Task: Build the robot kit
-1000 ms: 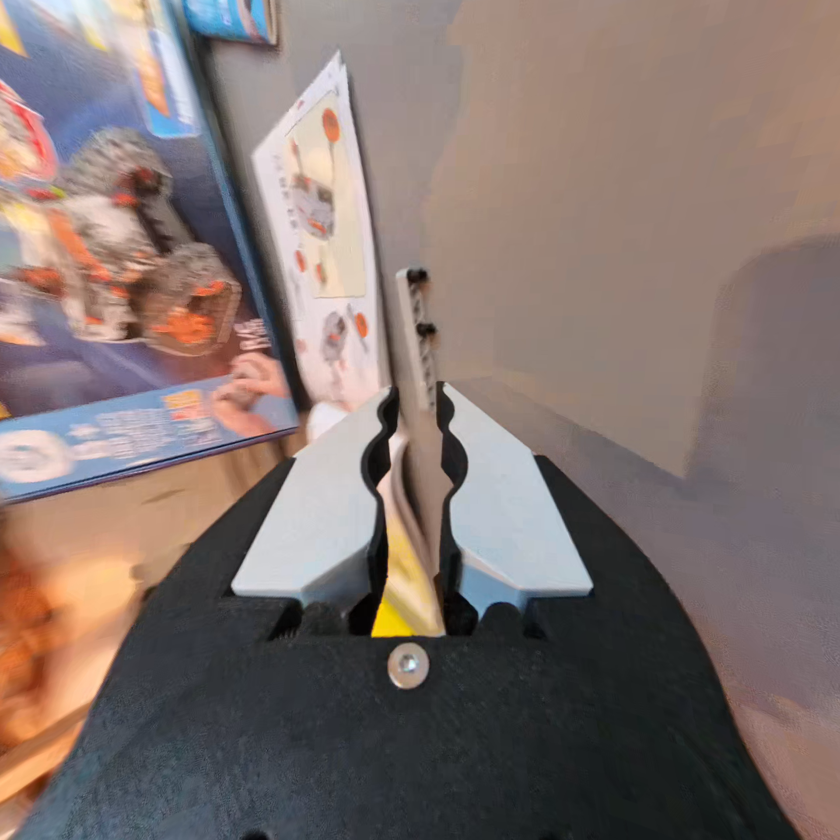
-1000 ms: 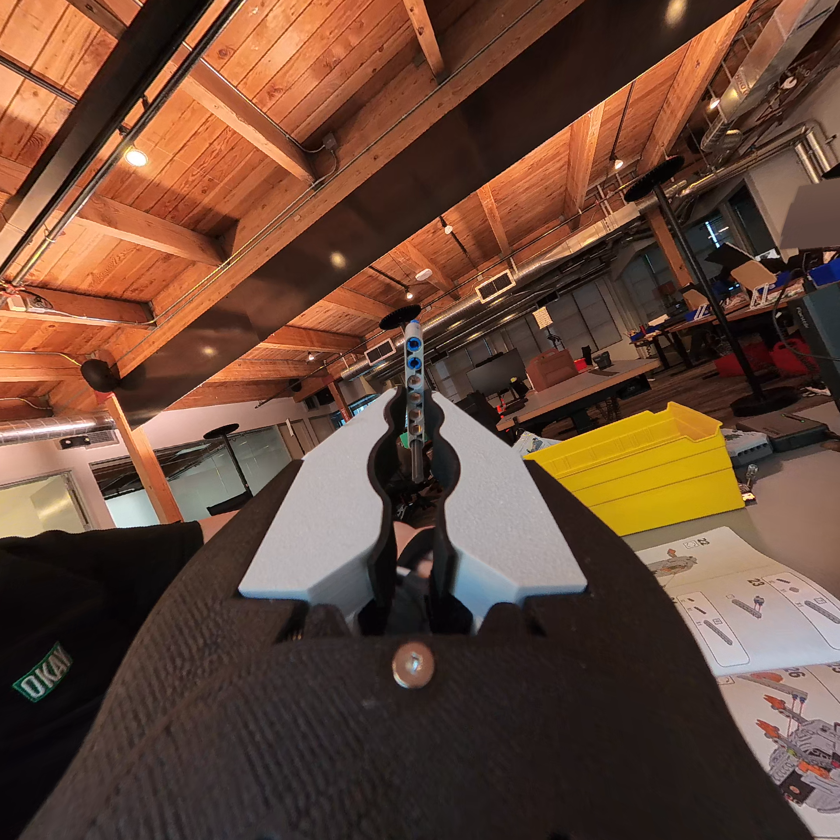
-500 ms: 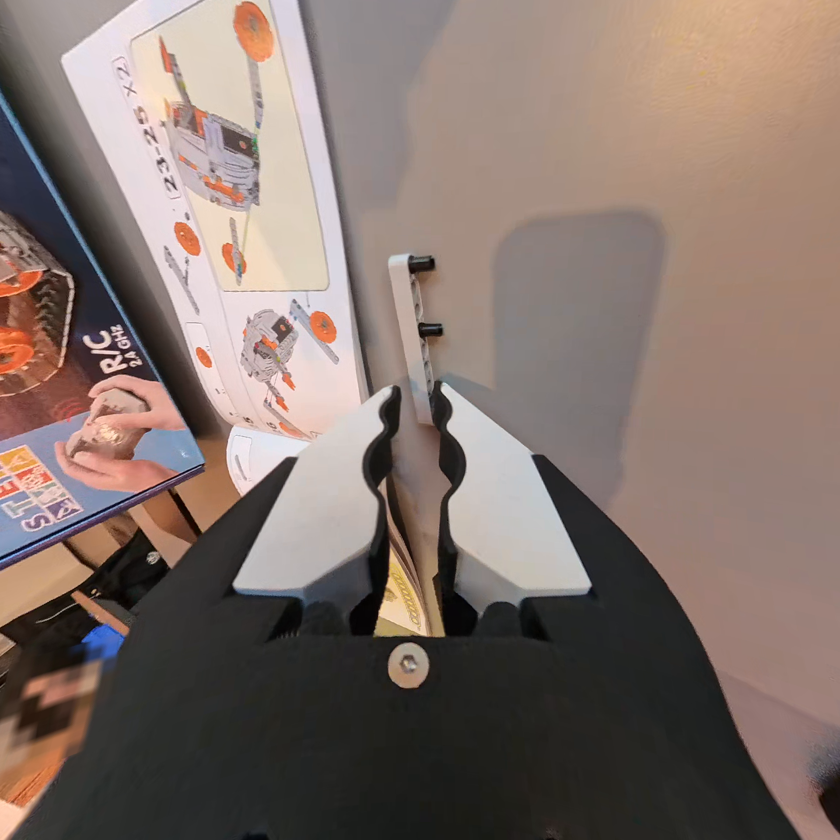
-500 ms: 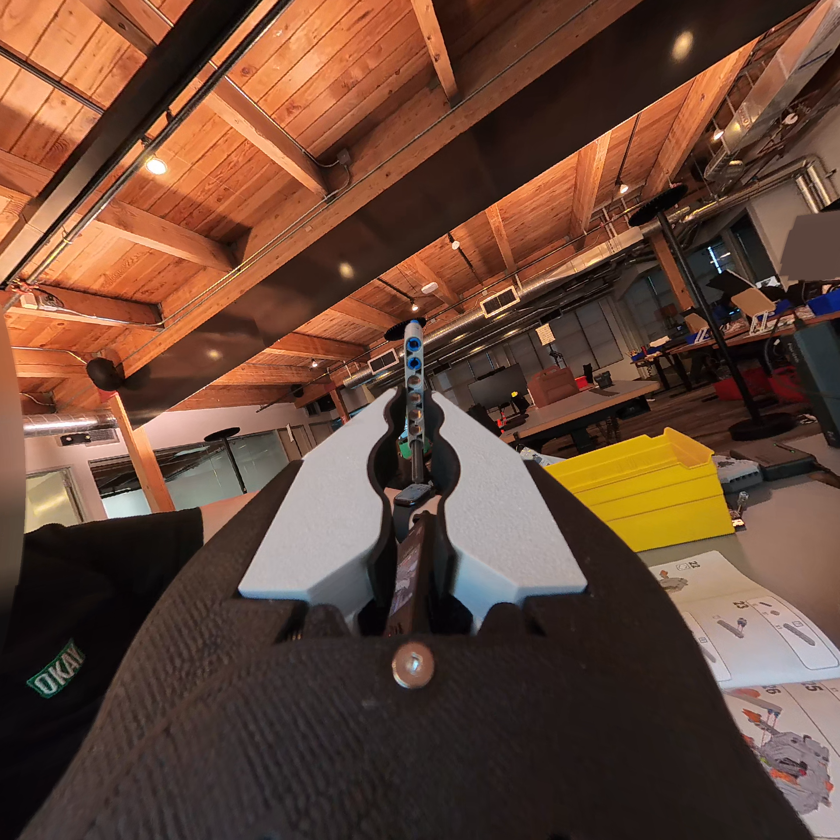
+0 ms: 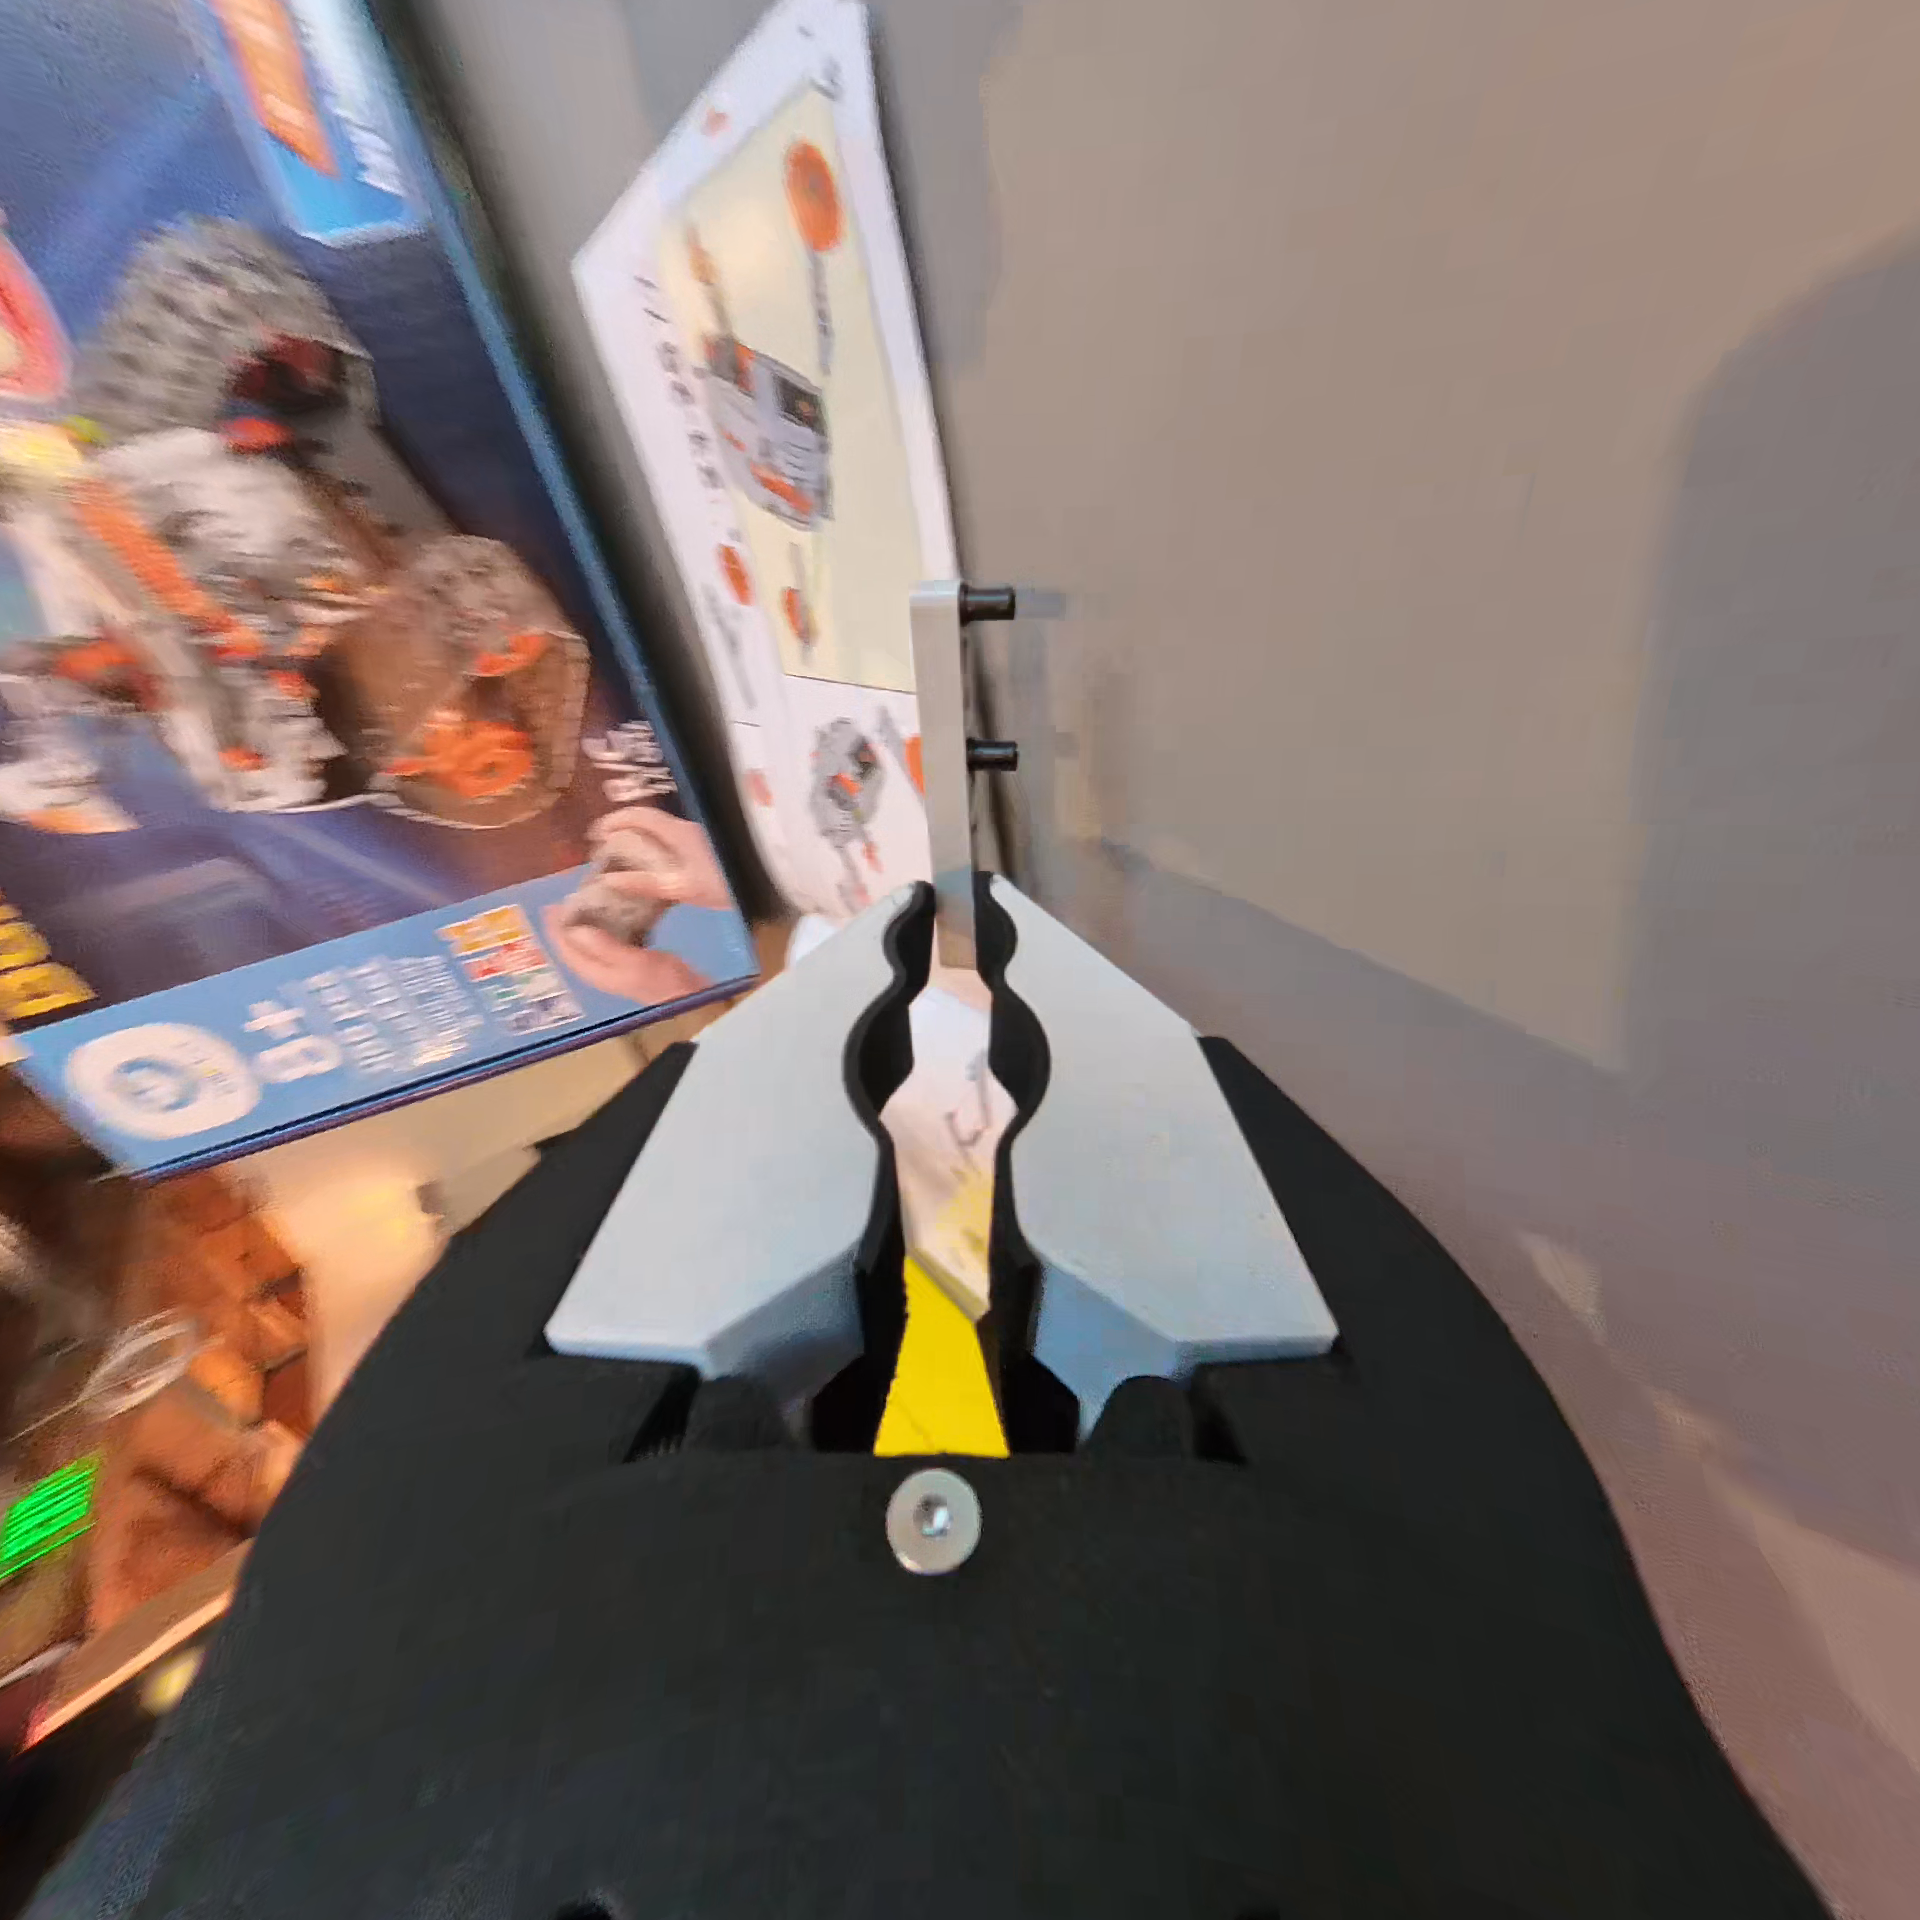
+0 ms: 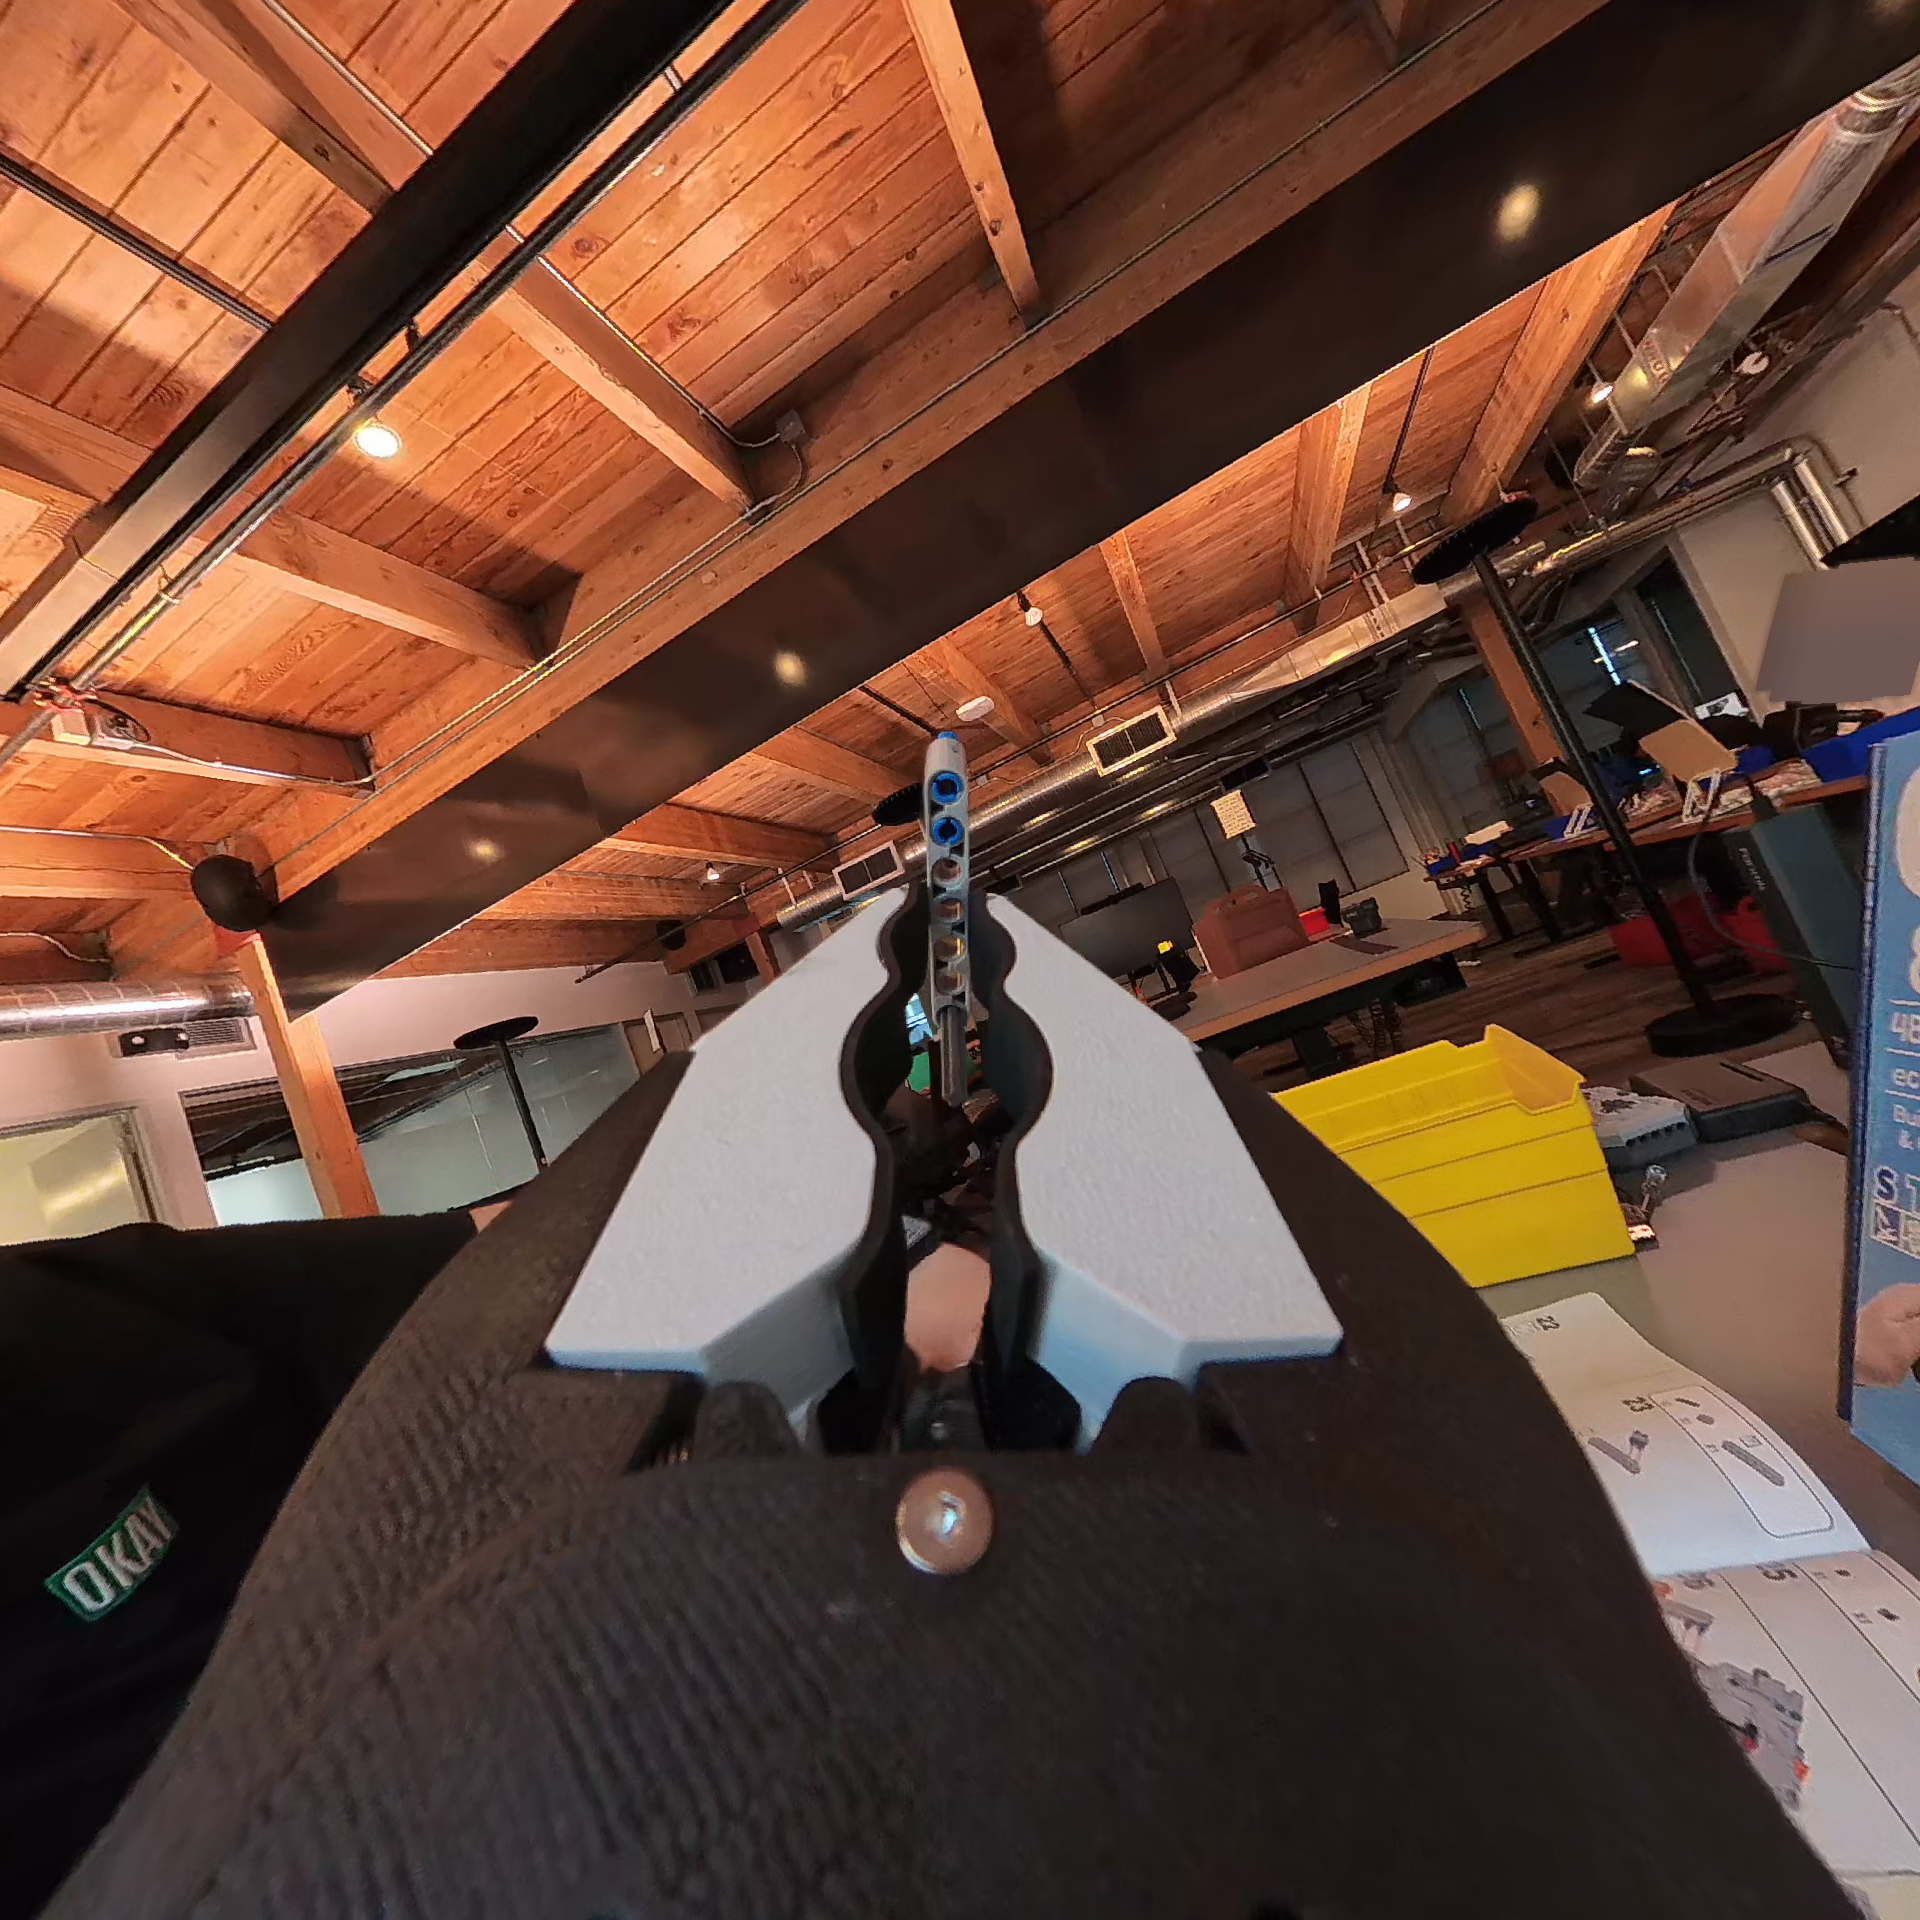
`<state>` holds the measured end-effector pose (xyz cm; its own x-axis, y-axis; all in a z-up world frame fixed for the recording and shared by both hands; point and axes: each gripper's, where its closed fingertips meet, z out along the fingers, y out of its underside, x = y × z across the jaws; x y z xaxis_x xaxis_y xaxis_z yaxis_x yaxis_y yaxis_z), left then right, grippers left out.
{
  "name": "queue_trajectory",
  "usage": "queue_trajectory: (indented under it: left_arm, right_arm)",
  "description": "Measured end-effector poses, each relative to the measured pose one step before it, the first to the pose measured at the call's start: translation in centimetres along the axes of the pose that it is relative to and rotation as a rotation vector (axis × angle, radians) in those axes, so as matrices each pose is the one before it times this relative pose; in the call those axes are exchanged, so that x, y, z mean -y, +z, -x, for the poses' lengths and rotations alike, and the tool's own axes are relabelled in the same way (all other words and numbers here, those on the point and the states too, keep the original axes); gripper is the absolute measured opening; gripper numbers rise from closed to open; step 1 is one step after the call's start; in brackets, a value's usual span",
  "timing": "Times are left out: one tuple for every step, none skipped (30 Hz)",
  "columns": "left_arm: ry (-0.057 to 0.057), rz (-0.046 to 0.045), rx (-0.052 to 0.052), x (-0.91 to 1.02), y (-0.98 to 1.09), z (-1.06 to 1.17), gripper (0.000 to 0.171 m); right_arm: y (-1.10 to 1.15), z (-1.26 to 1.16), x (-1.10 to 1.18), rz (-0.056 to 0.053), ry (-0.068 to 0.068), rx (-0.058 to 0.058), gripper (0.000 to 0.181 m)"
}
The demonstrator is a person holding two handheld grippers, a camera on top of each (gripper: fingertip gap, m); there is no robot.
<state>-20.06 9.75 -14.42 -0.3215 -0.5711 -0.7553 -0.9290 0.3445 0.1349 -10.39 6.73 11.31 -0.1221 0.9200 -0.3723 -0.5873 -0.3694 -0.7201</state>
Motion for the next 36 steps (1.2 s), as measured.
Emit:
queue_trajectory:
  left_arm:
    - [0.0172,-0.00831,0.0764,0.298,-0.396,0.739,0.006]
    - [0.0129,-0.00983,0.0671,0.299,-0.441,0.749,0.005]
    - [0.0165,-0.00718,0.0615,0.253,-0.417,0.772,0.006]
    - [0.0216,-0.00454,0.0611,0.192,-0.378,0.806,0.006]
    - [0.0205,-0.00186,0.0537,0.126,-0.298,0.718,0.005]
    - [0.0167,0.00376,0.0419,0.054,-0.215,0.530,0.006]
    - [0.0142,0.00537,0.0353,0.021,-0.166,0.428,0.006]
    - [0.0115,0.00237,0.0347,0.059,-0.172,0.441,0.006]
    - [0.0056,-0.00139,0.0331,0.079,-0.205,0.435,0.006]
    - [-0.0033,-0.00352,0.0281,0.088,-0.222,0.404,0.006]
    - [-0.0104,-0.00230,0.0231,0.029,-0.231,0.352,0.006]
    - [-0.0120,-0.00201,0.0241,-0.029,-0.246,0.376,0.006]
    - [-0.0102,-0.00039,0.0265,-0.079,-0.266,0.389,0.006]
    - [-0.0094,0.00165,0.0217,-0.121,-0.271,0.302,0.006]
    - [-0.0110,-0.00432,0.0146,-0.028,-0.318,0.148,0.006]
    - [-0.0093,-0.01229,0.0137,0.110,-0.370,0.064,0.006]
    - [-0.0029,-0.01281,0.0141,0.142,-0.357,-0.038,0.006]
    - [0.0043,-0.01109,0.0112,0.136,-0.309,-0.168,0.006]
    - [0.0079,-0.00894,0.0084,0.104,-0.221,-0.283,0.006]
    - [0.0086,-0.00712,0.0056,0.069,-0.134,-0.381,0.006]
    - [0.0094,-0.00481,0.0012,0.010,-0.035,-0.465,0.006]
    - [0.0099,-0.00257,-0.0002,-0.042,0.037,-0.470,0.006]
    - [0.0096,-0.00489,-0.0004,0.000,0.068,-0.432,0.006]
    - [0.0095,-0.00751,0.0014,0.034,0.041,-0.332,0.006]
    - [0.0075,-0.00694,0.0001,0.046,0.039,-0.257,0.006]
    - [0.0040,-0.00654,-0.0023,0.068,0.031,-0.227,0.006]
    - [0.0019,-0.00842,-0.0009,0.099,0.027,-0.161,0.006]
    - [0.0027,-0.00892,0.0006,0.118,0.026,-0.122,0.006]
    - [0.0043,-0.00730,0.0007,0.097,0.038,-0.118,0.006]
    - [0.0048,-0.00511,-0.0006,0.076,0.064,-0.126,0.006]
    - [0.0045,-0.00271,-0.0031,0.055,0.089,-0.166,0.006]
    - [0.0036,-0.00342,-0.0056,0.073,0.099,-0.206,0.006]
    - [0.0038,-0.00536,-0.0084,0.092,0.096,-0.257,0.006]
    - [0.0057,-0.00550,-0.0082,0.086,0.104,-0.263,0.006]
    - [0.0060,-0.00429,-0.0081,0.051,0.109,-0.263,0.006]
    - [0.0050,-0.00424,-0.0090,0.054,0.112,-0.259,0.006]
  right_arm:
    - [-0.151,-0.228,-0.023,0.0025,0.0019,-0.0093,0.004]
    - [-0.173,-0.291,-0.073,0.0050,0.0037,-0.0118,0.004]
    - [-0.174,-0.288,-0.081,0.0052,0.0041,-0.0123,0.004]
    - [-0.180,-0.312,-0.050,0.0044,0.0049,-0.0131,0.004]
    - [-0.165,-0.294,-0.034,0.0042,0.0066,-0.0131,0.004]
    - [-0.165,-0.357,-0.099,0.0094,0.0100,-0.0152,0.004]
    - [-0.155,-0.413,-0.191,0.0158,0.0114,-0.0174,0.004]
    - [-0.159,-0.445,-0.327,0.0229,0.0133,-0.0185,0.004]
    - [-0.134,-0.481,-0.430,0.0287,0.0144,-0.0186,0.004]
    - [-0.142,-0.527,-0.468,0.0285,0.0124,-0.0214,0.004]
    - [-0.131,-0.551,-0.499,0.0300,0.0123,-0.0226,0.005]
    - [-0.104,-0.579,-0.563,0.0338,0.0146,-0.0227,0.005]
    - [-0.062,-0.564,-0.601,0.0358,0.0167,-0.0202,0.004]
    - [-0.038,-0.481,-0.594,0.0333,0.0159,-0.0146,0.004]
    - [0.009,-0.410,-0.622,0.0342,0.0175,-0.0079,0.004]
    - [0.024,-0.475,-0.716,0.0376,0.0237,-0.0087,0.004]
    - [0.053,-0.558,-0.870,0.0444,0.0293,-0.0105,0.004]
    - [0.091,-0.543,-0.982,0.0481,0.0322,-0.0047,0.005]
    - [0.122,-0.609,-0.959,0.0425,0.0335,-0.0058,0.004]
    - [0.153,-0.625,-0.895,0.0372,0.0344,-0.0047,0.005]
    - [0.218,-0.521,-0.915,0.0361,0.0374,0.0036,0.005]
    - [0.276,-0.516,-0.963,0.0402,0.0397,0.0035,0.004]
    - [0.308,-0.646,-0.872,0.0363,0.0282,-0.0097,0.004]
    - [0.334,-0.693,-0.721,0.0312,0.0154,-0.0192,0.004]
    - [0.362,-0.578,-0.560,0.0252,0.0070,-0.0167,0.005]
    - [0.371,-0.424,-0.439,0.0223,0.0086,-0.0107,0.005]
    - [0.350,-0.414,-0.271,0.0156,0.0081,-0.0125,0.005]
    - [0.298,-0.474,-0.189,0.0103,0.0034,-0.0175,0.005]
    - [0.294,-0.420,-0.282,0.0158,0.0010,-0.0144,0.005]
    - [0.307,-0.435,-0.372,0.0199,0.0043,-0.0148,0.005]
    - [0.312,-0.372,-0.356,0.0190,0.0060,-0.0109,0.005]
    - [0.307,-0.065,-0.294,0.0154,0.0071,0.0074,0.005]
    - [0.263,-0.034,-0.212,0.0102,0.0100,0.0090,0.005]
    - [0.177,-0.301,-0.170,0.0096,0.0066,-0.0097,0.005]
    - [0.103,-0.448,-0.207,0.0122,0.0026,-0.0210,0.005]
    - [0.057,-0.301,-0.195,0.0098,0.0030,-0.0116,0.005]
